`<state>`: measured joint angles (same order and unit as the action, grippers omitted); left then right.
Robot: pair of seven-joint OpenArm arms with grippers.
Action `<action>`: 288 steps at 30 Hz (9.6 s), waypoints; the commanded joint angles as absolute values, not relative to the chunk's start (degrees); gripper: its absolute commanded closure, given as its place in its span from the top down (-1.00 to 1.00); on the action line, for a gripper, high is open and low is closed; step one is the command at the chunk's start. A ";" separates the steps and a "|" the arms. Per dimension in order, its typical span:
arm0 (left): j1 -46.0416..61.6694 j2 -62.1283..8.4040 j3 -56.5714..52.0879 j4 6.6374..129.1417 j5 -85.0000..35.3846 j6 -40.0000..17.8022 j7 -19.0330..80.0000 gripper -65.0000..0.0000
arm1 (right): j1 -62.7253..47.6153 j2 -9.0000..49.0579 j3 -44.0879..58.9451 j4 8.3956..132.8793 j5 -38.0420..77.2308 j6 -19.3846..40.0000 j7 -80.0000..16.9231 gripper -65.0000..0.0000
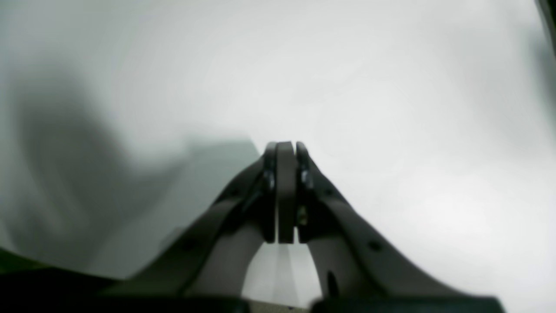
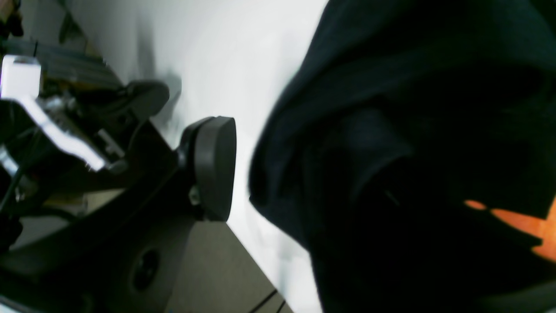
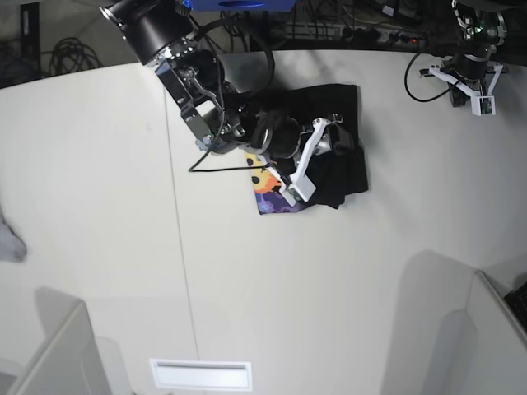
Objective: Fold the T-shirt properly
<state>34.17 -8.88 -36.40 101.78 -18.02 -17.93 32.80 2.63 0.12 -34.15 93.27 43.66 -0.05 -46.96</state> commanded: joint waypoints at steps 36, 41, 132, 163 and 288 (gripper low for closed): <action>35.38 -8.92 -37.05 104.48 -18.42 -24.22 31.96 -1.00 | 4.88 2.95 -34.59 107.12 44.70 -2.77 -50.77 -1.00; 35.03 -4.88 -38.73 108.62 -18.51 -29.41 31.96 -1.00 | -1.27 7.60 -25.71 110.55 44.97 -2.77 -45.32 -1.00; 2.15 -17.63 3.56 83.38 -43.47 -17.36 53.67 -1.00 | -26.07 11.47 18.77 111.25 45.05 7.78 -41.63 -1.00; -33.63 -28.44 60.62 84.62 -38.11 -16.84 52.88 -1.00 | -30.99 6.55 28.88 109.58 44.70 7.69 -41.27 -1.00; 54.73 -17.71 -13.14 83.91 -1.71 -36.44 -19.74 -1.00 | -51.91 2.24 33.98 105.71 16.31 40.00 -33.27 -1.00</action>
